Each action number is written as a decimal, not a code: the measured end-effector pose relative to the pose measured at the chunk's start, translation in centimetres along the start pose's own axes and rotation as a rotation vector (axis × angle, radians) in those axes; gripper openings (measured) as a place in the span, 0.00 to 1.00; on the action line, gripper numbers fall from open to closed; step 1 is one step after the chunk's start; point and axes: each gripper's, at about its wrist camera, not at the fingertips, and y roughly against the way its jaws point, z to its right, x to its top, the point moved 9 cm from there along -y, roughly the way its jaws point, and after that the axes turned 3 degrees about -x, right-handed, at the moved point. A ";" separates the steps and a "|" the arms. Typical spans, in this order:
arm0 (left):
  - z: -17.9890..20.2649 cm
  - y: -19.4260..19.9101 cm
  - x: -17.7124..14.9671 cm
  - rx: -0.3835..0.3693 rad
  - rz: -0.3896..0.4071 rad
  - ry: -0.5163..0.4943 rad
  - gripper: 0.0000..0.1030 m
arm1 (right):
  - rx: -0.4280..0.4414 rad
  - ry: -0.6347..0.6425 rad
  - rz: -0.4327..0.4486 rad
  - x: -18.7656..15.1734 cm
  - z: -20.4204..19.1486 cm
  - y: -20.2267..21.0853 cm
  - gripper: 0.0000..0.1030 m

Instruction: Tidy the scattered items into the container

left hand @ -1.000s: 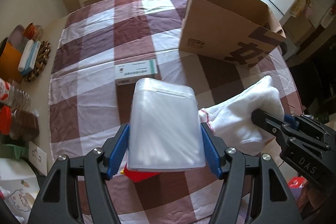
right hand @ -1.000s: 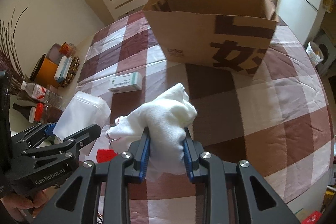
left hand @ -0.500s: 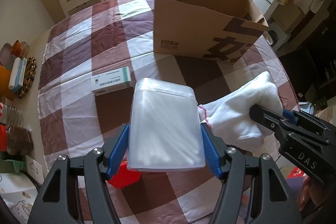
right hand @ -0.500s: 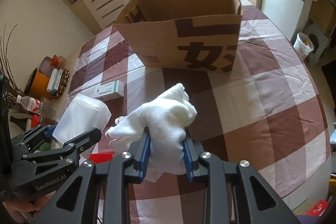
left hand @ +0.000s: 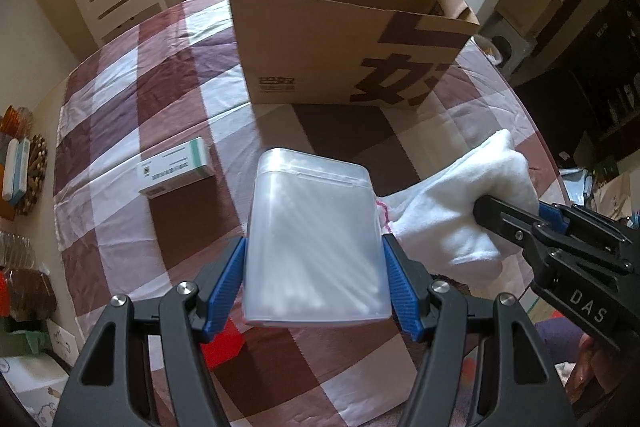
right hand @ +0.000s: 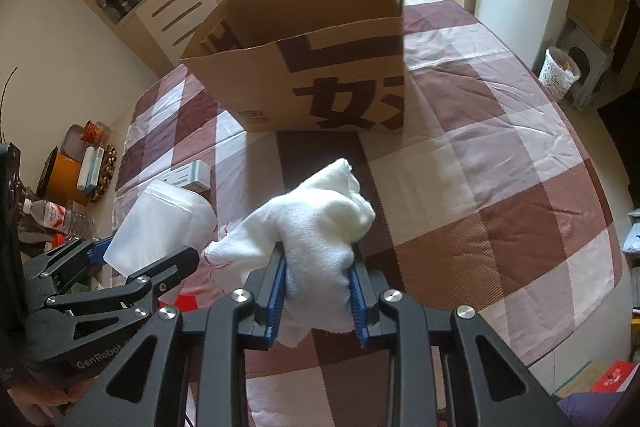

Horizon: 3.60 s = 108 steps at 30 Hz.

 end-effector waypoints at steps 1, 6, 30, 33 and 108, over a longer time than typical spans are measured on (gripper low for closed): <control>0.2 -0.2 0.1 -0.003 -0.004 -0.007 0.65 | -0.003 -0.005 0.000 0.0 0.3 0.0 0.27; 1.3 -0.8 0.6 -0.016 -0.014 -0.030 0.65 | -0.013 -0.021 0.001 0.2 1.1 -0.1 0.27; 3.0 -2.9 4.7 -0.048 -0.031 -0.098 0.65 | -0.035 -0.026 -0.001 4.2 2.7 -1.8 0.27; 2.8 -2.8 5.7 -0.051 -0.023 -0.098 0.65 | -0.030 -0.016 -0.002 5.1 2.5 -2.1 0.27; -1.6 -8.0 21.1 -0.019 -0.011 -0.112 0.66 | -0.103 0.192 0.023 20.5 0.3 -7.4 0.40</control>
